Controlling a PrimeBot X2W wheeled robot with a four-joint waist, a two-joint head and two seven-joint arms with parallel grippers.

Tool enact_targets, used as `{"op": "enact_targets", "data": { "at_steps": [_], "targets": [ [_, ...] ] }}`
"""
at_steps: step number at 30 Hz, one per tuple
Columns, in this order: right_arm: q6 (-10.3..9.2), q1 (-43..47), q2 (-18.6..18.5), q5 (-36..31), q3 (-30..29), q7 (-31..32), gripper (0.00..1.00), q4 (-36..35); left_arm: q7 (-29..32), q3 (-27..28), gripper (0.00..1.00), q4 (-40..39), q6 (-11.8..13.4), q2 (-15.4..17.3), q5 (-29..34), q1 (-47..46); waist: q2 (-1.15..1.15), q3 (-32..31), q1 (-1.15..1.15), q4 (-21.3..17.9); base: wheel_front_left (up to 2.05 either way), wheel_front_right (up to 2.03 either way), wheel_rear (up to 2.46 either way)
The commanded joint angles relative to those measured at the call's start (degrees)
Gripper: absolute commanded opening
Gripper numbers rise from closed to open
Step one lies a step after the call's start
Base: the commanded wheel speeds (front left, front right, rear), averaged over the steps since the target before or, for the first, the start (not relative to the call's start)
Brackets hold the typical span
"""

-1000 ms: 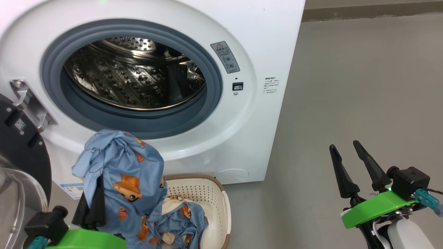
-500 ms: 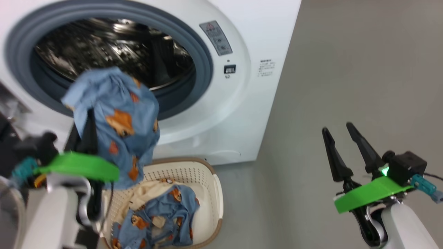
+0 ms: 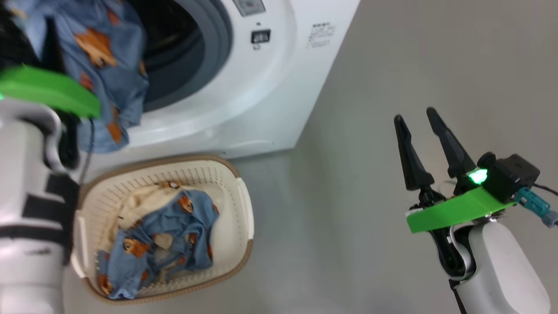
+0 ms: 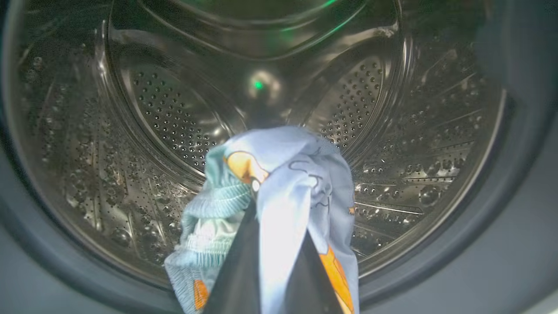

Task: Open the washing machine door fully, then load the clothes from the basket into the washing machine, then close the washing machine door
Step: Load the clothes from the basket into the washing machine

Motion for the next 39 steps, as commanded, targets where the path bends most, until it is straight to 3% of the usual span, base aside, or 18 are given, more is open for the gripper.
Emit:
{"op": "enact_targets", "data": {
  "at_steps": [1,13,21,23,32,39],
  "targets": [
    [0.09,-0.5,0.14,-0.58,1.22,-0.27,1.0,-1.56,-0.37,1.19,0.0,-0.95,-0.43,2.66,0.64,-1.85,0.0,5.71,0.0,-4.07,0.0,0.0,0.0],
    [0.09,-3.05,2.78,-0.41,2.1,-0.27,1.0,-2.76,-0.81,0.6,0.0,9.24,-0.77,6.7,3.05,-18.23,0.0,14.18,0.0,-9.6,0.0,0.0,0.0],
    [0.09,-3.36,3.58,-0.31,1.97,-0.27,1.0,-2.87,-0.86,6.46,0.0,-4.1,0.71,5.91,6.34,-19.9,0.0,15.74,0.0,-10.85,0.0,0.0,0.0],
    [0.09,-3.35,3.67,-0.36,1.91,-0.27,1.0,-2.6,-0.86,7.24,1.0,-3.33,0.6,5.2,6.74,-18.5,0.0,15.48,0.0,-10.71,0.0,0.0,0.0],
    [0.09,-3.72,3.8,-0.59,2.23,-0.27,1.0,-1.74,-0.87,5.34,1.0,6.16,-0.41,4.44,9.14,-16.1,0.0,13.44,0.0,-8.61,0.0,0.0,0.0],
    [0.09,-3.62,3.19,-0.77,2.3,-0.27,1.0,-1.21,-0.87,5.39,1.0,6.96,-0.36,4.31,10.44,-12.44,0.0,10.2,0.0,-6.6,0.0,0.0,0.0]
  ]
}}
